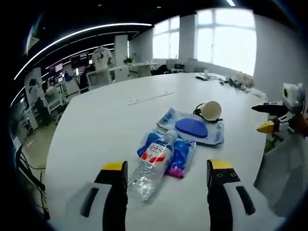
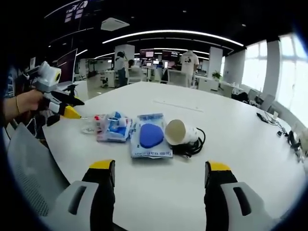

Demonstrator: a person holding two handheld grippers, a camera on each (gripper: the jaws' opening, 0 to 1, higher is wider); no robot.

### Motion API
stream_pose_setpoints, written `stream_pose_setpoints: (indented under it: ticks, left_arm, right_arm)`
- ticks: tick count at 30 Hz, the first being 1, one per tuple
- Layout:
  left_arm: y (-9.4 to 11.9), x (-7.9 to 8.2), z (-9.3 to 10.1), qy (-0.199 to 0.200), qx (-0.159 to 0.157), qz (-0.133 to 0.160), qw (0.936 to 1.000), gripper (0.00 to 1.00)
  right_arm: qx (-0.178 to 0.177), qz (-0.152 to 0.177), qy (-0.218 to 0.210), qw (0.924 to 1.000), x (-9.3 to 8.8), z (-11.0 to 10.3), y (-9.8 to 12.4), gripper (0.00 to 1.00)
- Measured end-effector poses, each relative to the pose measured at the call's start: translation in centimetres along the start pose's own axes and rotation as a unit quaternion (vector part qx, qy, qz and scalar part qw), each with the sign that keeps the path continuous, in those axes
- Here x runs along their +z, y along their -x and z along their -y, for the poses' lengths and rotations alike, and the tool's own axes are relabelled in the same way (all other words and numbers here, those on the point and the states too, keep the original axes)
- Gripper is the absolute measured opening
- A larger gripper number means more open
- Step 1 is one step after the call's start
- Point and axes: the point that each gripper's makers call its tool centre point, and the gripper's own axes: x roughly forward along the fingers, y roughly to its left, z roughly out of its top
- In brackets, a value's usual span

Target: Arrange the tabletop items into an orderly group along one side of the table until the central work area is clear of visible clutter.

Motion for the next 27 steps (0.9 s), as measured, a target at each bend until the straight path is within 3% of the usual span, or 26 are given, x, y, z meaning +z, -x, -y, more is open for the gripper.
stream_pose_setpoints:
  ticks: [12,17,27]
  left_arm:
    - [-1.8,0.1,-0.2,-0.018,-0.022,-0.030,0.9991,0.56]
    - [-2.7,-0.5,-0.2,-0.047,-0.027,-0.061,0.9966,0.54]
    - [-4.3,-0.9,-0.3,-0.080,-0.037,-0.090,0.9921,0.54]
  right_arm:
    - [-0.007,-0.007,0.005,0.9999,-0.2,0.2,0.0,0.74]
    - [-0.007,-0.007,0.004,0.9999,-0.3,0.3,0.0,0.74]
    - [-0.012,-0.008,0.004,0.9999,-0.3,0.6,0.0,0.74]
